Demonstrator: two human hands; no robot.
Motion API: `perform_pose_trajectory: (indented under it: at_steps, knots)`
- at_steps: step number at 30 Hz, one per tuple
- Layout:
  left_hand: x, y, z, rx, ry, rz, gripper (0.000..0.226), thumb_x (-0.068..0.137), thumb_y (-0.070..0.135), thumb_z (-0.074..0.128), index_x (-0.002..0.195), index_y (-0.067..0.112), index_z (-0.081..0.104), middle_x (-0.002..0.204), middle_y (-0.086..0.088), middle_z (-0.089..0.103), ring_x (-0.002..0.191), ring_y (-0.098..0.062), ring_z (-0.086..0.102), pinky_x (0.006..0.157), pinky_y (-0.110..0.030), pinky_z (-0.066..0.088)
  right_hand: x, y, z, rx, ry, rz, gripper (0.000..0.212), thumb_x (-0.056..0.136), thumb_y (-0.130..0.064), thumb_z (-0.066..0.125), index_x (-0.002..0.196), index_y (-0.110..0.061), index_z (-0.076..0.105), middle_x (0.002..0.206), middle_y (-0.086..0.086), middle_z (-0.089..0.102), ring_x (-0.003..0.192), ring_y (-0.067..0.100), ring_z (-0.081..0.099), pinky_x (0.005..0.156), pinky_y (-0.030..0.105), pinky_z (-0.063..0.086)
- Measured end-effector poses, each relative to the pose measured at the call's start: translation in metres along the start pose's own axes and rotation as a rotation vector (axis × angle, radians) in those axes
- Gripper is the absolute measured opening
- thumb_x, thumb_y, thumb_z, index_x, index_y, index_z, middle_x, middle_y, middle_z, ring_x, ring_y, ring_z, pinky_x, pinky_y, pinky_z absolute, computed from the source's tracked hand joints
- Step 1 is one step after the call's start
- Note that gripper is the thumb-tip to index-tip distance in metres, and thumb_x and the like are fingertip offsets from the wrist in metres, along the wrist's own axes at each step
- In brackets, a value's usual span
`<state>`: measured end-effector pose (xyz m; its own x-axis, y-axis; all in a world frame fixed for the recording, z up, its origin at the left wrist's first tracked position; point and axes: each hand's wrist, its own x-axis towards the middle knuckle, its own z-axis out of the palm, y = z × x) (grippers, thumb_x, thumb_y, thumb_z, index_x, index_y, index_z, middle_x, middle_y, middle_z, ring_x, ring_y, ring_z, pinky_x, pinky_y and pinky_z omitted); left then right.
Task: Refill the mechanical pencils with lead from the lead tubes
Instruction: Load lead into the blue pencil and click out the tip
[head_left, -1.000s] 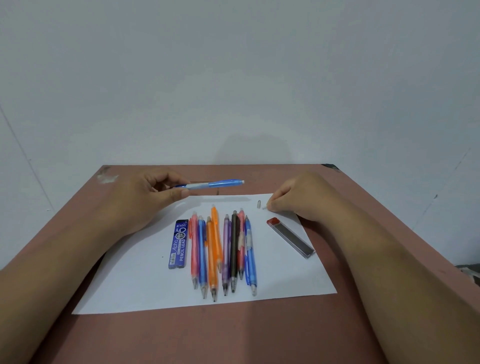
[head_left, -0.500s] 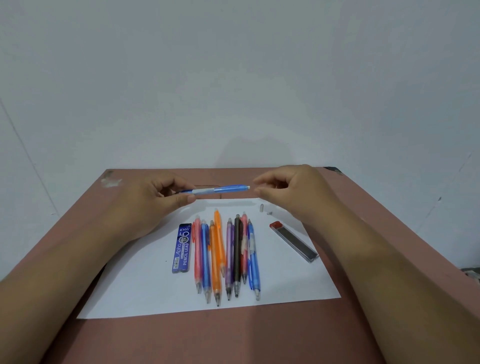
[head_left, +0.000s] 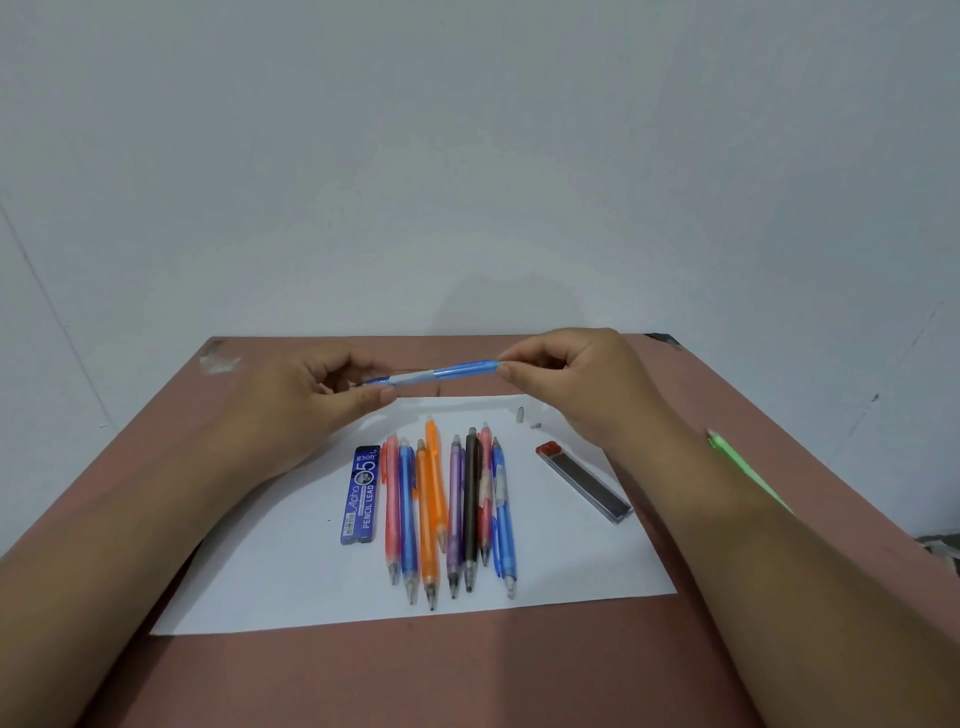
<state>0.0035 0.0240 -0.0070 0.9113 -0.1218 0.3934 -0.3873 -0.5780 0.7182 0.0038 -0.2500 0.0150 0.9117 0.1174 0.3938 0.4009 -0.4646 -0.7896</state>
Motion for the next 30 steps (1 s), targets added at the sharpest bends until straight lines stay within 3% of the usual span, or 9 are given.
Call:
perform_pose_trajectory:
  at_steps: [3,6,9,12,16,20,25,30]
  knots:
    - [0.0,0.002,0.0,-0.031,-0.011,0.039,0.039,0.078,0.037,0.076,0.113,0.046,0.061,0.089,0.017,0.068,0.076,-0.002,0.059,0.062,-0.006,0.044,0.003,0.003,-0.004,0.037,0.038,0.037,0.008,0.086,-0.022,0.08,0.092,-0.027,0.082,0.082,-0.014,0.076,0.077,0.001,0.069,0.068,0.013,0.053]
    - [0.0,0.003,-0.001,-0.054,-0.022,0.012,0.05,0.073,0.043,0.073,0.121,0.041,0.057,0.093,0.019,0.07,0.085,-0.006,0.062,0.065,-0.007,0.046,0.006,0.009,-0.011,0.036,0.063,0.079,0.007,0.085,-0.025,0.081,0.09,-0.03,0.082,0.084,-0.015,0.076,0.082,0.001,0.07,0.075,0.017,0.056]
    - [-0.002,0.006,-0.001,0.011,-0.031,-0.045,0.031,0.075,0.051,0.068,0.105,0.046,0.062,0.089,0.026,0.068,0.079,0.008,0.061,0.058,-0.01,0.044,0.01,0.018,-0.019,-0.003,0.091,0.12,0.004,0.085,-0.027,0.081,0.087,-0.031,0.082,0.084,-0.017,0.076,0.086,0.003,0.07,0.082,0.023,0.057]
    - [-0.003,0.005,0.0,0.026,-0.067,-0.097,0.01,0.085,0.044,0.07,0.094,0.04,0.07,0.079,0.027,0.07,0.076,0.013,0.062,0.053,-0.008,0.044,0.013,0.025,-0.024,-0.044,0.098,0.179,0.002,0.084,-0.03,0.081,0.085,-0.031,0.082,0.082,-0.015,0.076,0.085,0.011,0.071,0.084,0.03,0.057]
    - [-0.003,0.002,0.001,0.042,-0.085,-0.102,0.008,0.088,0.039,0.07,0.094,0.035,0.073,0.079,0.024,0.072,0.079,0.009,0.064,0.052,-0.006,0.044,0.013,0.032,-0.027,-0.084,0.079,0.227,0.002,0.083,-0.033,0.08,0.082,-0.032,0.081,0.082,-0.004,0.076,0.064,0.008,0.056,0.063,0.022,0.048]
    - [-0.002,-0.001,0.0,0.048,-0.091,-0.105,0.005,0.089,0.037,0.07,0.094,0.038,0.07,0.081,0.027,0.071,0.08,0.011,0.064,0.052,-0.007,0.046,0.015,0.039,-0.027,-0.125,0.039,0.253,0.003,0.083,-0.029,0.079,0.081,-0.03,0.082,0.071,-0.01,0.072,0.053,-0.001,0.051,0.052,0.011,0.042]
    - [-0.003,0.002,0.001,0.036,-0.09,-0.102,0.005,0.088,0.037,0.07,0.093,0.038,0.07,0.081,0.031,0.069,0.082,0.014,0.063,0.051,-0.007,0.045,0.015,0.046,-0.03,-0.193,-0.01,0.292,0.004,0.085,-0.026,0.078,0.084,-0.029,0.081,0.08,-0.016,0.075,0.072,-0.001,0.066,0.066,0.016,0.05]
    - [-0.003,0.0,-0.001,0.062,-0.096,-0.097,0.006,0.088,0.041,0.069,0.093,0.04,0.07,0.085,0.032,0.069,0.084,0.014,0.064,0.05,-0.008,0.046,0.016,0.046,-0.031,-0.273,-0.047,0.314,0.005,0.087,-0.028,0.076,0.089,-0.029,0.081,0.088,-0.019,0.074,0.081,-0.004,0.065,0.063,0.015,0.043]
